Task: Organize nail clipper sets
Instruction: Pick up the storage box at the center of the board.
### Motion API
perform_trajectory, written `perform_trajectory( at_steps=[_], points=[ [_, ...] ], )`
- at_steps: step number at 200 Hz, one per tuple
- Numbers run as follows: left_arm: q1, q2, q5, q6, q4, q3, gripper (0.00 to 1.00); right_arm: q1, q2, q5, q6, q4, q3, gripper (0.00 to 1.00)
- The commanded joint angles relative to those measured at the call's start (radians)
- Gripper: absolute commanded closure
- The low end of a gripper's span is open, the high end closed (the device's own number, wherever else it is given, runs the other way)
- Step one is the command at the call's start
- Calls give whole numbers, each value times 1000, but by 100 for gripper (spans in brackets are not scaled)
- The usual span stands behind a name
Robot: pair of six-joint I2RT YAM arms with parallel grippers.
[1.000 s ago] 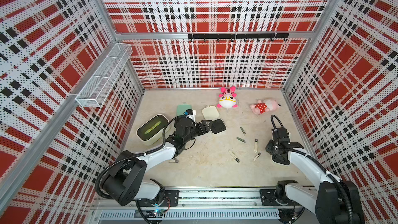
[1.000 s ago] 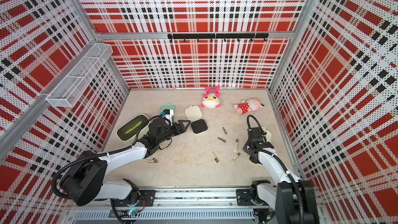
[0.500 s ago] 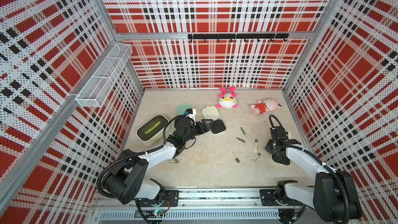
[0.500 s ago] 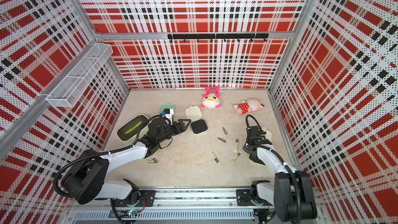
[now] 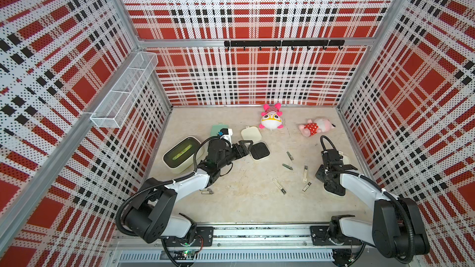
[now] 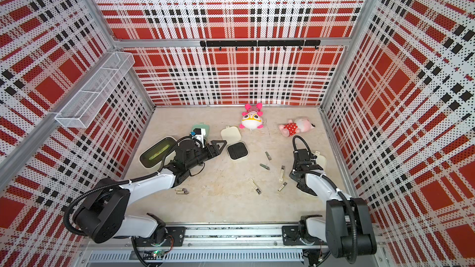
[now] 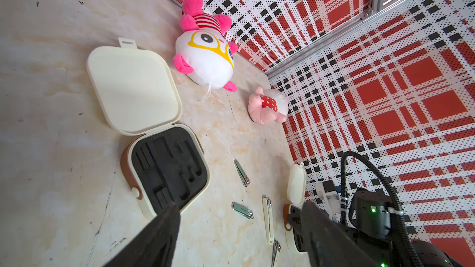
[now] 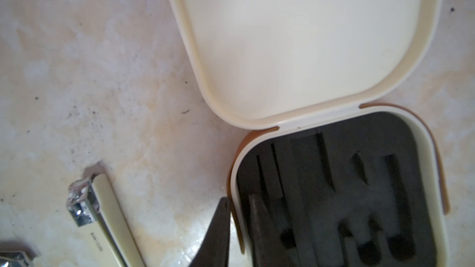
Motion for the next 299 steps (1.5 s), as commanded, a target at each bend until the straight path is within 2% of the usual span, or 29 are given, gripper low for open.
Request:
perform_trajectory(
  at_steps=[1, 19, 37, 95, 125, 163, 211, 299],
  points=[
    [8, 5, 23, -4, 27, -5, 22, 7, 29, -13, 8, 5, -21, 86],
    [9, 2, 23, -4, 27, -5, 22, 10, 24, -46, 9, 6, -23, 87],
    [9, 2, 23, -5, 27, -5, 22, 12, 25, -42, 6, -4, -16, 77],
    [10, -10, 19, -15, 39, -16, 22, 17, 16, -25, 3, -63, 6, 62],
    [13, -9, 25, -16, 48, -23, 22, 17, -4, -25, 5, -92, 27, 59],
    [24, -10, 36, -18, 54, -30, 22, 17, -15, 38, 12, -134, 56, 58],
    [36, -12, 50, -22, 66, -43, 22, 17, -21, 66, 30, -153, 57, 49],
    [50, -7, 72, -31, 78, -34, 22, 17, 37, 14, 45, -89, 26, 49]
  ],
)
